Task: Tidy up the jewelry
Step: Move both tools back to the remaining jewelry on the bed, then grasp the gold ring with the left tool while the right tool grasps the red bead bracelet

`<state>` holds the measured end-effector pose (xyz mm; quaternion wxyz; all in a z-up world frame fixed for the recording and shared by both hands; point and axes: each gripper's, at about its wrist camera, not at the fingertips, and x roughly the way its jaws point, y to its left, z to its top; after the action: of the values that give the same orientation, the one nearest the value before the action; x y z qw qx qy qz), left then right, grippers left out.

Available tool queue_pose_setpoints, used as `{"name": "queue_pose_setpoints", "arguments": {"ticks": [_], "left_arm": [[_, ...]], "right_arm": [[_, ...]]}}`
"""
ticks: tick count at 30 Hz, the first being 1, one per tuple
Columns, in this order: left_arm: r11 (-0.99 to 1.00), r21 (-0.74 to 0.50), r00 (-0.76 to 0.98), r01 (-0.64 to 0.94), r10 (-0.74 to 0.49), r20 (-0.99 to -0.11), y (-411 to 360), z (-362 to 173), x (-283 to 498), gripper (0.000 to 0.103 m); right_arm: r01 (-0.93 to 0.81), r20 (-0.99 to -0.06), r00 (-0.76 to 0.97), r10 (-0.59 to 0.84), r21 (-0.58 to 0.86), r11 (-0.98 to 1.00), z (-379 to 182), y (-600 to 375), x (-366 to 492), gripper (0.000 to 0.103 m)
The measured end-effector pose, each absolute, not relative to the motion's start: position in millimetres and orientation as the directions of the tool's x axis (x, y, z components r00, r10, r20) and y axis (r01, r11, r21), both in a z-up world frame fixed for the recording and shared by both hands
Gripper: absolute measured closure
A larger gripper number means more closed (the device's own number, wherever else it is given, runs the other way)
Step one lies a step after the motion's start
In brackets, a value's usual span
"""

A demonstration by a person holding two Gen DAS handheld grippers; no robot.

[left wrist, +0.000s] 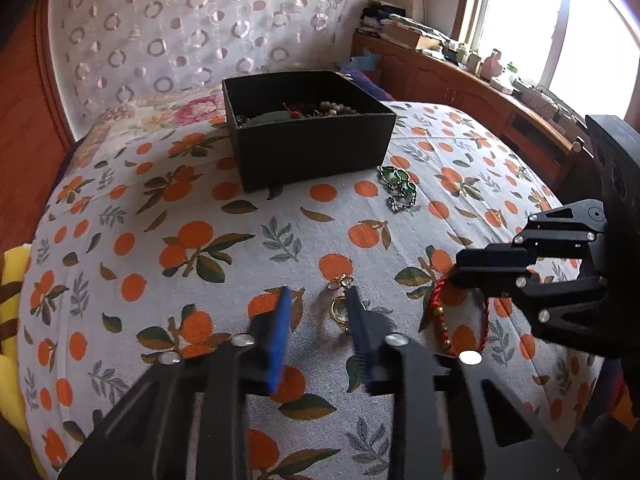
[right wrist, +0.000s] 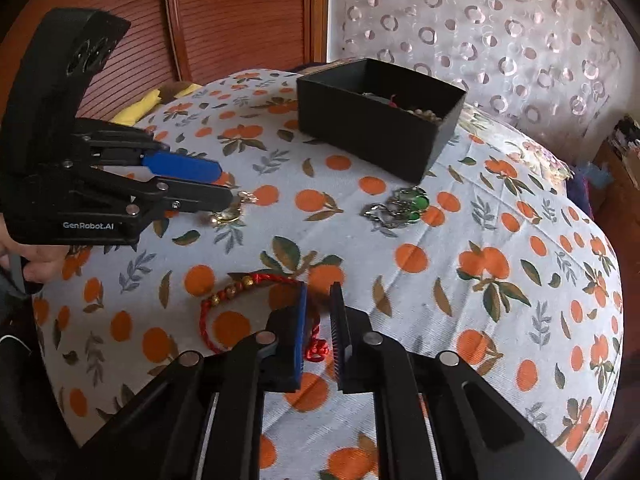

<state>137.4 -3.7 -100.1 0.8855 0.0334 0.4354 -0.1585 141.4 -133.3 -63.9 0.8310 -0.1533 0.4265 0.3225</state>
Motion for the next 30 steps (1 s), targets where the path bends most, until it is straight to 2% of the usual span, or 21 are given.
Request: {"name": "queue_pose_setpoints", "arguments": {"ticks": [16, 26, 30], "left_arm": [[0.943, -0.028, 0.560, 0.332, -0.221, -0.799, -14, -103, 125, 0.083], [0.936, -0.080, 0.564, 0.343, -0.273, -0.780, -17, -95, 110, 0.083], [0.941, -0.065, 0.556, 0.332, -0.251, -0.793, -24, -102, 115, 0.078]], "right_arm": [[-0.661, -0.800, 0.424, 0.425, 0.047, 0.749, -63, -138, 143, 0.094], [-0.660, -0.799, 0.426, 0.425, 0.047, 0.749, -63, -138, 143, 0.094], [-0.659, -0.799, 0.427, 0.425, 0.047, 0.751, -63, -139, 143, 0.094]]}}
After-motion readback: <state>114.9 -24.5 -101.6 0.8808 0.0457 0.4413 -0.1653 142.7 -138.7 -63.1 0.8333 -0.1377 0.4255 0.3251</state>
